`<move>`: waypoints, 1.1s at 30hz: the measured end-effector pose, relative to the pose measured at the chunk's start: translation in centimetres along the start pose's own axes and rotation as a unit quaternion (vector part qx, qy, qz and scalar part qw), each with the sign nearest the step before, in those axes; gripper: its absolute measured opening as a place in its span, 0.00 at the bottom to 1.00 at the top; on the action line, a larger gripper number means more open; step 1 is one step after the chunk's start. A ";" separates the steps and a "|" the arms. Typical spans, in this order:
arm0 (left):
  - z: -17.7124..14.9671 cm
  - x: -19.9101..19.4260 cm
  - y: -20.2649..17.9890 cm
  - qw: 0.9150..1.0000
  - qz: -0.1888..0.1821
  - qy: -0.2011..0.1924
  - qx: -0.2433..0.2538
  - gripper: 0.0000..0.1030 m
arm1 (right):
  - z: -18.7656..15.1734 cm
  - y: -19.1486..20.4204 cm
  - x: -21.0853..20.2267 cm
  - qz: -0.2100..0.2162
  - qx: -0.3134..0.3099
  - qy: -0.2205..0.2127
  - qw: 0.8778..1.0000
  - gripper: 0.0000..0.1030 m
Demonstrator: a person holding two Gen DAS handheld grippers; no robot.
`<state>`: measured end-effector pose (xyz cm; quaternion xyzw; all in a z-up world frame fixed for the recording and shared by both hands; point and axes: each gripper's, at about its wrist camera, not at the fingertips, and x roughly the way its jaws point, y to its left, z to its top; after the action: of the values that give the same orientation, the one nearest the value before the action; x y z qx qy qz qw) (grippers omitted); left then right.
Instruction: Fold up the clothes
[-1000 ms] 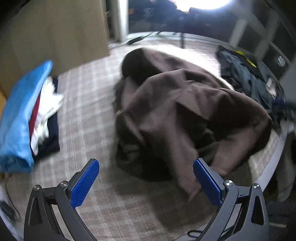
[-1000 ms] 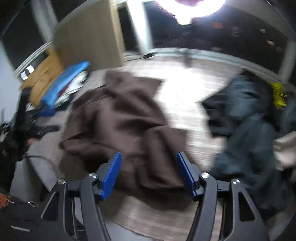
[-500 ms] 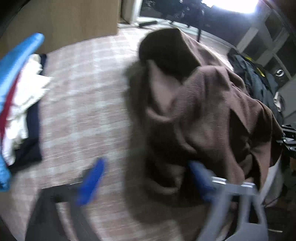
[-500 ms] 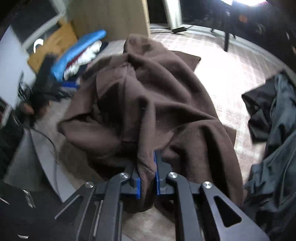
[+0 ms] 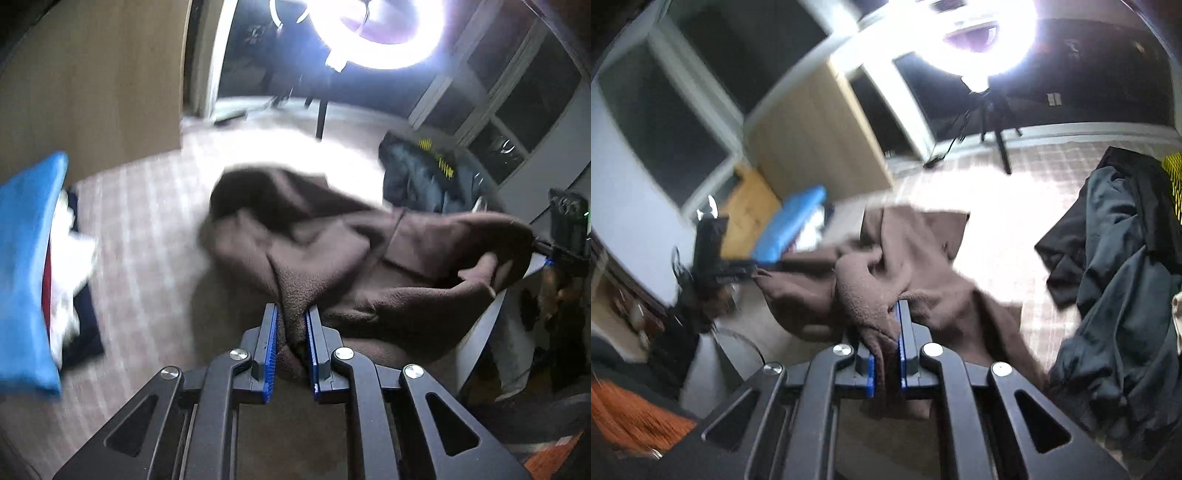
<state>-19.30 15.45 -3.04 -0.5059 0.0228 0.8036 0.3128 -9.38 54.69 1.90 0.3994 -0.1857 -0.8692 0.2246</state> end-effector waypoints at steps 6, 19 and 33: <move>7.1 6.2 0.5 0.989 0.136 0.013 0.053 0.57 | 3.2 -9.0 6.3 -0.172 0.060 0.069 0.981 0.38; 8.2 7.5 -7.4 0.970 0.084 0.038 0.227 0.56 | 1.4 -10.9 6.2 -0.129 0.029 0.062 0.989 0.43; 5.8 10.2 -5.4 0.981 0.019 0.100 0.167 0.08 | 1.4 -11.1 6.2 -0.095 0.009 0.076 0.993 0.51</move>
<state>-24.11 26.73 -7.10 -0.5242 0.1976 0.7394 0.3735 -16.75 60.77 -6.58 0.4824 -0.1367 -0.8519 0.1512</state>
